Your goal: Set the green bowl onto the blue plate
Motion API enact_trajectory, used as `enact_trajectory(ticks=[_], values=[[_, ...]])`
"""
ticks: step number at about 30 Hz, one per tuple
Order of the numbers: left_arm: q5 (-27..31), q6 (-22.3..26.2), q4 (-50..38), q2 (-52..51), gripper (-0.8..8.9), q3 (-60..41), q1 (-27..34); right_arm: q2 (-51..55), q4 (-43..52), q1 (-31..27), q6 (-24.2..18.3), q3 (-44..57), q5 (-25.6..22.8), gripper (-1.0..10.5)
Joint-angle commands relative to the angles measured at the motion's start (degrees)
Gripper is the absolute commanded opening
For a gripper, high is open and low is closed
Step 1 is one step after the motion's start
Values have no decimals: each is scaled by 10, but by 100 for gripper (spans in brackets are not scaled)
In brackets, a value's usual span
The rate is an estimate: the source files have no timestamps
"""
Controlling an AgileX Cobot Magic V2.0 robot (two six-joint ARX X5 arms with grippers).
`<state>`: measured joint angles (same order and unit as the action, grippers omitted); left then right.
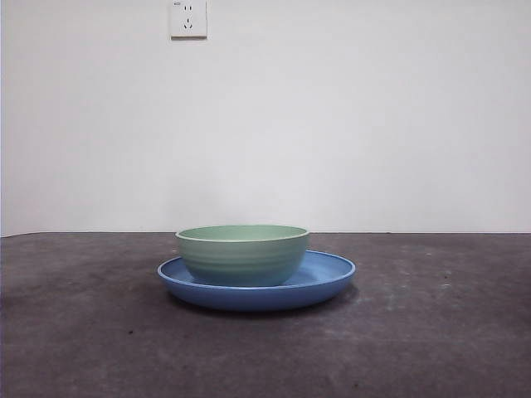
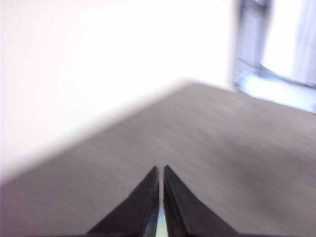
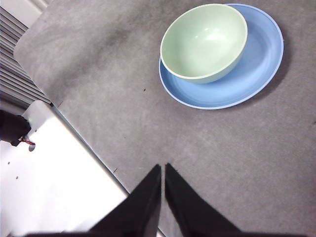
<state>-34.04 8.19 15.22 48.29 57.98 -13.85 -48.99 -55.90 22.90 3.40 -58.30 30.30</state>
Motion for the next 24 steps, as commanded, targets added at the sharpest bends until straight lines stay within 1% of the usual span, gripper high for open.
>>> enact_trajectory(ticks=[1,4,8,10,12,19,24], values=[[57,-19,-110,-48,15,-62,52,-3,5,4,-4,-10,1,7],[129,-22,-162,-115,15,-142,99,-3,5,4,-5,-10,1,7],[210,-23,-169,-200,15,-240,140,-3,5,4,-5,-10,1,7],[232,-23,-169,-237,15,-285,153,-3,5,4,-5,-10,1,7],[241,-23,-170,-273,15,-329,164,-3,5,4,-5,-10,1,7],[242,-24,-169,-377,15,-467,181,-3,5,4,-5,-10,1,7],[242,-31,-161,-425,15,-525,181,-3,5,4,-5,-10,1,7]])
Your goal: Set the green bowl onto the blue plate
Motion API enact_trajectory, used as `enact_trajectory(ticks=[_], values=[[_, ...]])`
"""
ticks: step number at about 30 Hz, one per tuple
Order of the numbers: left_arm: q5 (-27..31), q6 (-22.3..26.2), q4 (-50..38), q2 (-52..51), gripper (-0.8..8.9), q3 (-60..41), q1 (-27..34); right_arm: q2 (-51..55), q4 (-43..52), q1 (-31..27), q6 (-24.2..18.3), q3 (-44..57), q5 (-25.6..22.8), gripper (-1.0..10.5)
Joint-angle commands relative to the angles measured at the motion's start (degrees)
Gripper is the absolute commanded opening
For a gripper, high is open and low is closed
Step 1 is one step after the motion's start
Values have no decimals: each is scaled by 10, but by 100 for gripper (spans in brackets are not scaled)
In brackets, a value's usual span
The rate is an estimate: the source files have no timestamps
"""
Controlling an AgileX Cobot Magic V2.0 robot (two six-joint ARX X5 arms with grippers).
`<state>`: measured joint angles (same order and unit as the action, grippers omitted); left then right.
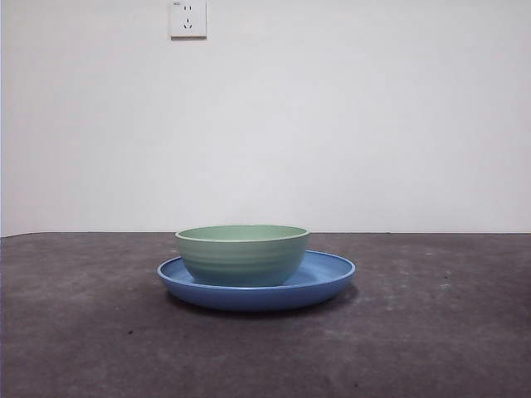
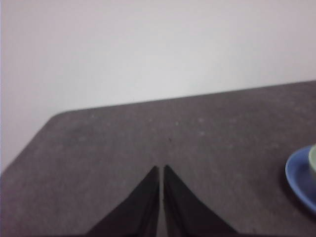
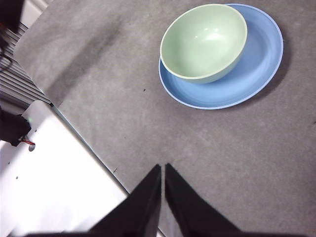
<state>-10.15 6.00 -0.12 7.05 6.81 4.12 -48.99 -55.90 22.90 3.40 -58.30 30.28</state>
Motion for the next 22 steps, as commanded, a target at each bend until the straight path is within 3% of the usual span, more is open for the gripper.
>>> enact_trajectory(ticks=[1,13,22], values=[[3,-9,-8,-20,15,-23,1,-3,5,4,-5,-10,2,7],[16,-7,100,-69,15,-48,1,-3,5,4,-5,-10,2,7],[16,-14,107,-69,15,-60,0,-3,6,4,-5,-10,2,7]])
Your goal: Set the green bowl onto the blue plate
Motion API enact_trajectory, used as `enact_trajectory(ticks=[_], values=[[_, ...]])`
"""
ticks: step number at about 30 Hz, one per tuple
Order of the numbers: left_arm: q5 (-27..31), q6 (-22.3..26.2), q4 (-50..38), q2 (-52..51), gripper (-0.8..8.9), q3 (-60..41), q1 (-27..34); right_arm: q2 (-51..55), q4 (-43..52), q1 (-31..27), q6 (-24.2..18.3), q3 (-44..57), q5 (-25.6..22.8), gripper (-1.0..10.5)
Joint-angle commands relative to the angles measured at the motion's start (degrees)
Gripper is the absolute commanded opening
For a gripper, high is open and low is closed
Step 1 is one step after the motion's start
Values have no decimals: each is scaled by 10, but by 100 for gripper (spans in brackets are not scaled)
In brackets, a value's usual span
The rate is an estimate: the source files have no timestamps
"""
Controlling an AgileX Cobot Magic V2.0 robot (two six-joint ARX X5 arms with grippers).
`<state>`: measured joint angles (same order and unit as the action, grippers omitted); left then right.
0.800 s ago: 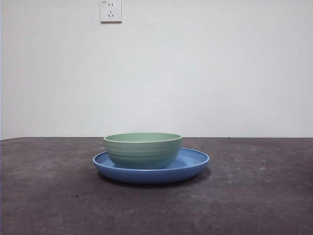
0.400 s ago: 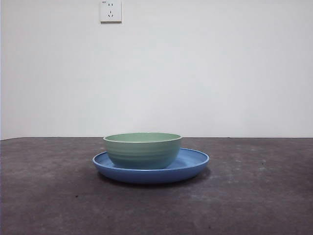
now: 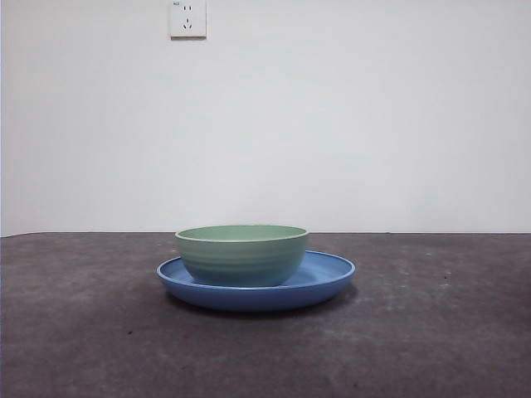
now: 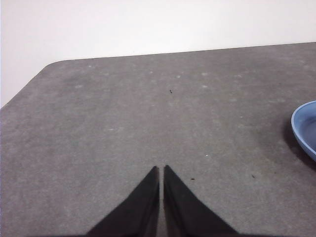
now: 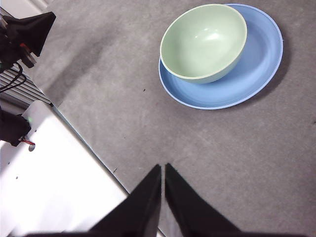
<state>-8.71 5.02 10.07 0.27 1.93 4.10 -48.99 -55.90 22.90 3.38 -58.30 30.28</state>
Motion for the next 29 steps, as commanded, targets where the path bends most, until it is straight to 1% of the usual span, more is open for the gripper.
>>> enact_trajectory(ticks=[1,25,26,27,29], values=[[2,-4,5,-1,15,-12,0,-3,6,4,-4,-10,2,7],[2,-4,6,-1,15,-11,0,-2,5,3,-6,-10,2,7],[2,-4,6,-1,15,-11,0,3,9,-3,-34,-10,-9,7],[2,-4,6,-1,15,-11,0,12,17,-14,-52,-10,-21,7],[2,-4,6,-1,15,-11,0,28,48,-41,-71,-5,-21,7]])
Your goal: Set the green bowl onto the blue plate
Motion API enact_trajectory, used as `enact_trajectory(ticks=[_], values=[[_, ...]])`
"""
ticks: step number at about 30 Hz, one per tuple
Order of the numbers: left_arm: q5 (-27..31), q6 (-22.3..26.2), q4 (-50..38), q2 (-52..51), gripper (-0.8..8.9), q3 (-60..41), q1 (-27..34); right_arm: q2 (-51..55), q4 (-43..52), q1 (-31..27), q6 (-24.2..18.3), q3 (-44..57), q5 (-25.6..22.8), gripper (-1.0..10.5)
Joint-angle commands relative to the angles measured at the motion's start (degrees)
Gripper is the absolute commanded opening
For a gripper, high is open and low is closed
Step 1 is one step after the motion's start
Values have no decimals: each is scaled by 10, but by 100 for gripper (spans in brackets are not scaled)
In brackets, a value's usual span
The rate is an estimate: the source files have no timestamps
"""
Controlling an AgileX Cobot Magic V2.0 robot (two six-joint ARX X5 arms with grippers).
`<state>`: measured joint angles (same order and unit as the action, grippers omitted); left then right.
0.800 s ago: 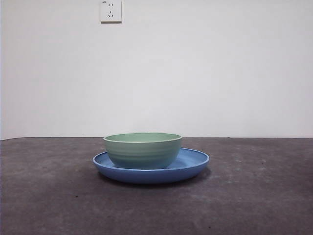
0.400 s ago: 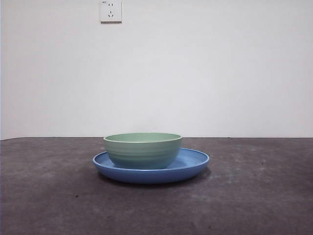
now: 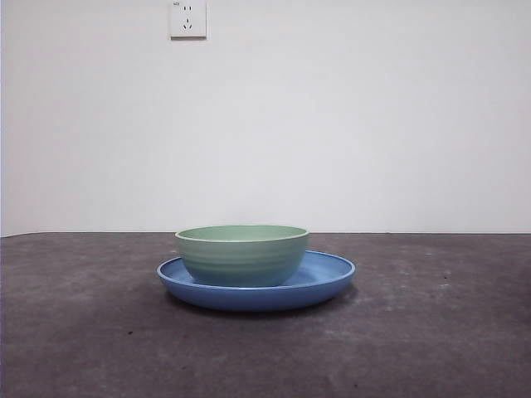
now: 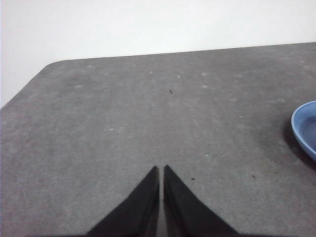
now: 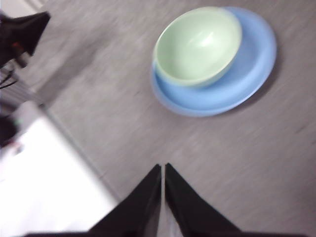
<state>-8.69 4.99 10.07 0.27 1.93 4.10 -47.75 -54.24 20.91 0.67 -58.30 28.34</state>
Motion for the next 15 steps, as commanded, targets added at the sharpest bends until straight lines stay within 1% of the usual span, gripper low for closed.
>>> enact_trajectory(ticks=[1,3,6,9,11,15], values=[[2,-3,6,-1,15,-11,0,28,57,-38,-45,1,3,7],[2,-3,6,-1,15,-11,0,64,111,-75,-40,23,9,7],[2,-3,6,-1,15,-11,0,123,178,-136,-37,71,3,7],[2,-3,6,-1,15,-11,0,190,241,-195,-41,143,-31,7],[2,-3,6,-1,15,-11,0,232,283,-218,-41,193,-47,7],[2,-3,6,-1,15,-11,0,314,371,-240,-41,300,-53,7]])
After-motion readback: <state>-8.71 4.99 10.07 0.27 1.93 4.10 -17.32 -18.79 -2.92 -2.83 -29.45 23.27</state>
